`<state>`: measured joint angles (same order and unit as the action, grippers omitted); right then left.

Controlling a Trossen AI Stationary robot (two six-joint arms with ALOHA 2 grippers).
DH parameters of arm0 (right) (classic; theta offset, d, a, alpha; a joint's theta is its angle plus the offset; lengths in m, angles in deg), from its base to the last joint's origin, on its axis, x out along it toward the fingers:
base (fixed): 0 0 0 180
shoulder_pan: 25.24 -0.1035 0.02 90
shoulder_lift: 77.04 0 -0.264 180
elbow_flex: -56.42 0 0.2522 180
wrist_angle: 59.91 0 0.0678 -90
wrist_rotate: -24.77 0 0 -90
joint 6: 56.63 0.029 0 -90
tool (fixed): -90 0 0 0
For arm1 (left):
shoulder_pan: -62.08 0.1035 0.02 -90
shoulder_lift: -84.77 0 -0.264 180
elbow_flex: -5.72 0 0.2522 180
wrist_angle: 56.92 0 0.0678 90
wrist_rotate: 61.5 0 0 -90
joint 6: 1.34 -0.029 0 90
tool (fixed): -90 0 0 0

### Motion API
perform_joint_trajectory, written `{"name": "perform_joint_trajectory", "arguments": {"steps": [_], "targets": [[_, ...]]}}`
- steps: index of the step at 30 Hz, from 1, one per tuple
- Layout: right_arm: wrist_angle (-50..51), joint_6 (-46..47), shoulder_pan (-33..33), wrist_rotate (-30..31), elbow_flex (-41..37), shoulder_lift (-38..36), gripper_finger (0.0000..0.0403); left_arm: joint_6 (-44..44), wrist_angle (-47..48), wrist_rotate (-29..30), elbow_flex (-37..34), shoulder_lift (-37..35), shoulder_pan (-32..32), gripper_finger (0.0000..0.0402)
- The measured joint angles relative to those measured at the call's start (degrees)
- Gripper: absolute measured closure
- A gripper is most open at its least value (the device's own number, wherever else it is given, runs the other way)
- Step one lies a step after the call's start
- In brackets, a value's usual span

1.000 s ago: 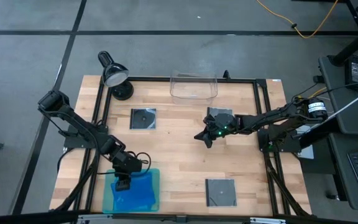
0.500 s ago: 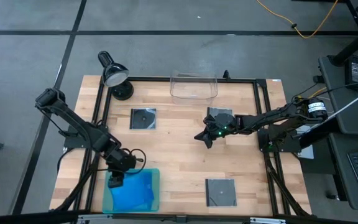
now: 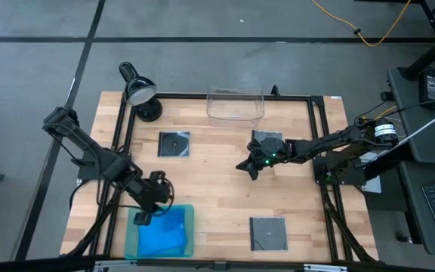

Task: Pick & place jewel cases by type
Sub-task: Put the bottom black CD case into the transparent bin

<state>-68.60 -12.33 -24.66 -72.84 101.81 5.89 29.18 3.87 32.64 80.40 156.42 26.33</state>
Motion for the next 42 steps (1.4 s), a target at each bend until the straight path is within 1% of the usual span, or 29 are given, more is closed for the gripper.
{"name": "perform_joint_trajectory", "arguments": {"steps": [3,5,8,10,13,16,19,21,26,30,33,36,39,42], "targets": [[-0.1,0.1,0.0,-0.2,0.0,0.0,0.0395,-2.2,-1.9,8.5,2.2,0.0,0.4,0.0286],[-1.1,-1.0,-0.4,-1.8,0.0,0.0,0.0395,-2.7,-3.3,13.3,3.0,0.0,1.0,0.0286],[-4.7,-2.6,-2.5,-5.6,0.1,0.0,0.0395,-2.8,-6.6,17.6,3.3,0.0,1.9,0.0286],[-4.3,-3.0,-5.1,-9.4,1.4,0.0,0.0395,-2.6,-7.9,19.5,3.3,0.0,2.5,0.0286],[1.7,-2.9,-10.5,-12.0,4.6,-0.1,0.0395,-1.5,-9.0,21.7,3.3,0.0,3.0,0.0286],[13.8,-2.9,-16.6,-12.0,8.9,-0.1,0.0395,-0.2,-9.2,24.2,3.3,0.0,2.8,0.0286],[26.0,-1.9,-22.9,-10.0,12.7,-0.2,0.0395,0.4,-9.2,26.3,3.3,0.0,2.8,0.0286],[31.7,1.0,-27.1,-7.7,13.7,-0.2,0.0395,0.3,-9.6,27.8,3.3,0.0,2.8,0.0286],[34.3,11.3,-35.9,-3.5,13.9,-0.2,0.0395,0.2,-9.6,32.1,3.3,0.0,2.8,0.0286],[34.3,17.2,-40.1,0.2,13.9,0.1,0.0395,0.2,-9.6,34.1,3.2,0.0,2.9,0.0286],[33.8,19.8,-41.4,0.3,13.9,1.7,0.0395,-0.9,-9.6,35.0,3.2,0.0,2.9,0.0286],[32.5,20.3,-41.9,-0.7,13.9,4.4,0.0395,-1.1,-9.6,35.2,3.2,0.0,2.9,0.0286],[30.7,20.0,-41.8,-2.7,13.9,7.4,0.0395,-0.1,-9.6,35.2,3.2,0.0,2.9,0.0286],[29.5,19.8,-40.8,-3.3,14.0,10.1,0.0395,0.2,-9.6,35.2,3.2,0.0,2.9,0.0286]]}}
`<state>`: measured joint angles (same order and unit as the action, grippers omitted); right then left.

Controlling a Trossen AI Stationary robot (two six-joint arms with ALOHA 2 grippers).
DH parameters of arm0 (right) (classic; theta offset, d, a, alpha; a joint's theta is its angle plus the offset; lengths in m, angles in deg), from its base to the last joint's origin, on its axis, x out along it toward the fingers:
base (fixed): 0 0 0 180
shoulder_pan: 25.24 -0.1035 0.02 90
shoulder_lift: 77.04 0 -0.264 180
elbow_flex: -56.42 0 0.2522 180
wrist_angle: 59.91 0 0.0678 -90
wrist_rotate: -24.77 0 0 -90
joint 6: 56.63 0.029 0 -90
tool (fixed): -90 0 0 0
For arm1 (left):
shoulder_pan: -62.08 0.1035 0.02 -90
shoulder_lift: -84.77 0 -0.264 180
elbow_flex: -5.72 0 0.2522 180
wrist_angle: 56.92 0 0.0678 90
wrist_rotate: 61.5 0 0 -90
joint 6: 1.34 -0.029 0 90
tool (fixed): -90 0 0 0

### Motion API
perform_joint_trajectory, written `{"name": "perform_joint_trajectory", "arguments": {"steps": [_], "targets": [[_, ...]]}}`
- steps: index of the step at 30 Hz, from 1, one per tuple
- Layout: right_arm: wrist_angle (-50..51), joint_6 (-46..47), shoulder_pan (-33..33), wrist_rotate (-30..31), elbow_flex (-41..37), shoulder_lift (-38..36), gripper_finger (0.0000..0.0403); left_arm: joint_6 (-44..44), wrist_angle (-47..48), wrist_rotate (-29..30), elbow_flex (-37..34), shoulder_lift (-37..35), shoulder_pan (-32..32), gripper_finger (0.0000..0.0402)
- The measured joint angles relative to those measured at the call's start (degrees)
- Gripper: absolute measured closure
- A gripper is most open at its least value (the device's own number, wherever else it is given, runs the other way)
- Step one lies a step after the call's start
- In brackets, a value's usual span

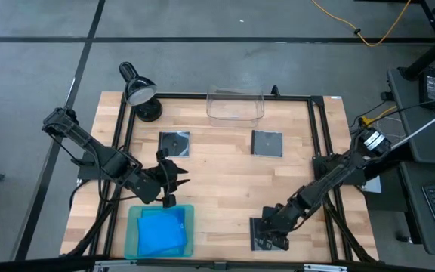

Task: Pick & place jewel cases by type
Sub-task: Put the bottom black CD case into the transparent bin

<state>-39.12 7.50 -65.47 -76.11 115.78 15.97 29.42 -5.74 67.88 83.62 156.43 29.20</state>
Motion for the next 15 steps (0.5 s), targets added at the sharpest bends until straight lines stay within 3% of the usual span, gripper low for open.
{"name": "perform_joint_trajectory", "arguments": {"steps": [15], "targets": [[-0.1,-15.3,13.7,-3.1,0.0,4.9,0.0396,3.0,-3.1,2.6,0.0,1.0,0.0,0.0286]]}}
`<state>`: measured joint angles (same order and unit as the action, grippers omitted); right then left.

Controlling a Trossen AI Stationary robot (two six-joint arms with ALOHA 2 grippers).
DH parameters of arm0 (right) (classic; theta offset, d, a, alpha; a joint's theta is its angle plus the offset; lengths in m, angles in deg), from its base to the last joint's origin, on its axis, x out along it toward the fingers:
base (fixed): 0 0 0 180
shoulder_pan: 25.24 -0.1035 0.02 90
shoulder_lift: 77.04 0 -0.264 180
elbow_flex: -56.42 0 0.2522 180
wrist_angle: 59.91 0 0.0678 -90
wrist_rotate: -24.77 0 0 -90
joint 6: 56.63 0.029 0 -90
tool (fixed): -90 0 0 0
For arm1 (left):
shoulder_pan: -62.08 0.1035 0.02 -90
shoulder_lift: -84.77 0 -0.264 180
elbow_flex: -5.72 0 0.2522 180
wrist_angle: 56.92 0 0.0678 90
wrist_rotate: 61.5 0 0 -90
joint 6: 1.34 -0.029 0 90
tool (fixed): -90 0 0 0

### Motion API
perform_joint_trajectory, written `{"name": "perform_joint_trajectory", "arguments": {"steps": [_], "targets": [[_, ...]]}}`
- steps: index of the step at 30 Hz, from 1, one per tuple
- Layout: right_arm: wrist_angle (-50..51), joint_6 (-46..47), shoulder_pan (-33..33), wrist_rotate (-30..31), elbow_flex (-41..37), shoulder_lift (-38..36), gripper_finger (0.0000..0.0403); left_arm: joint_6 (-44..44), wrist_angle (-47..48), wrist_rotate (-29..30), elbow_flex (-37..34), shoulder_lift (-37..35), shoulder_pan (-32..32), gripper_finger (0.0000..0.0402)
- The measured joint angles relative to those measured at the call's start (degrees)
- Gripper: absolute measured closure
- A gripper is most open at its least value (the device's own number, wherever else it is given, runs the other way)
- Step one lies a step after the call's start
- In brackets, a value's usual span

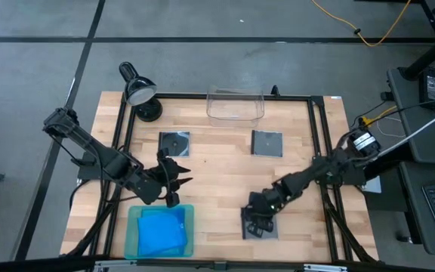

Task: Pick & place jewel cases by type
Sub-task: Put the bottom black CD case into the transparent bin

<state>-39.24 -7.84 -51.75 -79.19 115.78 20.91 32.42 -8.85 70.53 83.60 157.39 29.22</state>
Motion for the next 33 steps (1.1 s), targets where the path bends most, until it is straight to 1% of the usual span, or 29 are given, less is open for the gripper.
{"name": "perform_joint_trajectory", "arguments": {"steps": [6,11,15,21,23,26,31,33], "targets": [[0.4,-8.1,7.6,0.8,0.1,0.0,0.0396,0.8,-1.4,0.0,0.0,2.3,0.0,0.0286],[0.4,-14.9,14.5,1.9,0.1,0.0,0.0395,4.8,-1.6,0.0,0.0,5.4,0.0,0.0286],[0.4,-18.6,20.1,2.3,0.1,0.0,0.0396,8.3,-1.6,0.0,0.0,8.2,0.0,0.0286],[-0.7,-23.8,26.4,2.5,0.0,0.0,0.0395,13.7,-2.6,1.5,0.0,11.8,0.5,0.0286],[-1.7,-23.9,27.7,2.4,0.1,0.0,0.0395,14.8,-3.4,1.6,0.0,12.5,1.0,0.0286],[-1.6,-25.2,28.3,0.5,1.4,0.0,0.0396,16.7,-3.9,1.7,0.0,12.8,1.9,0.0286],[0.1,-27.1,27.5,-4.9,7.3,-0.1,0.0395,18.3,-3.8,2.2,0.0,12.7,4.1,0.0286],[2.7,-28.4,26.8,-5.4,10.7,-0.2,0.0395,20.0,-3.8,1.7,0.0,12.7,5.3,0.0286]]}}
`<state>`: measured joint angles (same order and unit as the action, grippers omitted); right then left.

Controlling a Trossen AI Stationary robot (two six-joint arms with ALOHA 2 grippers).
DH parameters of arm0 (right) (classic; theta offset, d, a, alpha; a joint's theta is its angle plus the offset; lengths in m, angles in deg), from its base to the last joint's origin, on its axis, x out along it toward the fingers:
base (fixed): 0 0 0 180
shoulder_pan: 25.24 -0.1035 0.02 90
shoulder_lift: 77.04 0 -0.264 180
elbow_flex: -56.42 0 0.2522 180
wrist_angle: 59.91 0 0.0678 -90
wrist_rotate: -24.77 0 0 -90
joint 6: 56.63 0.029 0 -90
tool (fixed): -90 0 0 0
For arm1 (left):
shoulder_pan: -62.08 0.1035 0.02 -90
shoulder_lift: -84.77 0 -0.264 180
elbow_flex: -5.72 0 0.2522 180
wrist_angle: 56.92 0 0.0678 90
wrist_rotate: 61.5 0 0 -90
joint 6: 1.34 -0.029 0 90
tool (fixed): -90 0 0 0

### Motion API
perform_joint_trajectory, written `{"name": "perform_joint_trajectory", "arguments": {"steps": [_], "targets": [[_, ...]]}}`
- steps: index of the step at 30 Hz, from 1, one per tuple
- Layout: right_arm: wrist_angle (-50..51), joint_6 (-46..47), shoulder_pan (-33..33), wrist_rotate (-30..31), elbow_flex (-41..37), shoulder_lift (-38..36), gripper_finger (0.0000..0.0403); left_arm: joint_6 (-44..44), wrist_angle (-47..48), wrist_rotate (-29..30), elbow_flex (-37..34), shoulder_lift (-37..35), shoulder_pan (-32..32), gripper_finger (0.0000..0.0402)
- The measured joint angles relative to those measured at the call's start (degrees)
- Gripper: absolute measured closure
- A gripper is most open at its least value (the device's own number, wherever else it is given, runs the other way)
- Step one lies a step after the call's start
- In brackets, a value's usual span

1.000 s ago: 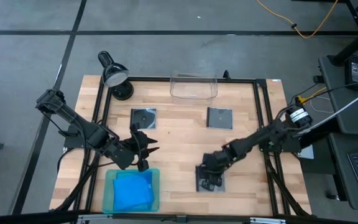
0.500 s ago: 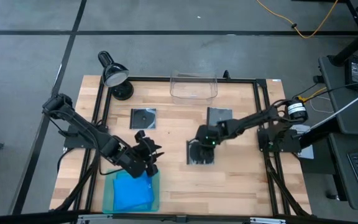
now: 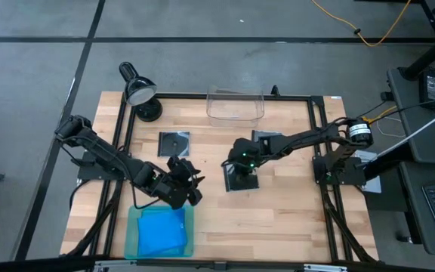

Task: Pick & place jewel cases by type
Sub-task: Put the bottom black CD case into the transparent bin

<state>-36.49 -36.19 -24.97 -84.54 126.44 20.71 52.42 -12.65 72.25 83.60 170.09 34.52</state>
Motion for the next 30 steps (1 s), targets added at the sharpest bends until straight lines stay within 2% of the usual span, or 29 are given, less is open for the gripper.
{"name": "perform_joint_trajectory", "arguments": {"steps": [3,7,10,13,19,24,30], "targets": [[8.5,-2.7,-1.0,0.7,5.0,-0.5,0.0396,3.8,0.1,-2.2,0.0,0.0,2.6,0.0286],[24.8,-4.6,-1.7,6.3,8.9,-1.4,0.0395,9.4,0.0,-6.5,-0.1,0.0,6.1,0.0286],[35.9,-5.1,-2.3,11.5,9.0,-2.9,0.0395,13.4,-1.1,-7.4,-0.8,0.6,8.2,0.0286],[41.9,-5.7,-3.3,16.4,6.8,-4.2,0.0395,14.5,-5.5,-8.4,-2.9,1.8,9.4,0.0286],[36.6,-3.1,-4.5,17.3,-5.5,-10.0,0.0395,13.1,-26.7,-18.2,-9.2,7.4,12.0,0.0286],[30.4,0.4,-4.6,16.8,-13.8,-14.4,0.0395,13.4,-36.7,-22.2,-10.0,12.9,13.7,0.028],[25.3,0.1,-3.8,16.7,-17.5,-15.4,0.0395,13.2,-44.4,-24.8,-10.1,17.1,15.0,0.0243]]}}
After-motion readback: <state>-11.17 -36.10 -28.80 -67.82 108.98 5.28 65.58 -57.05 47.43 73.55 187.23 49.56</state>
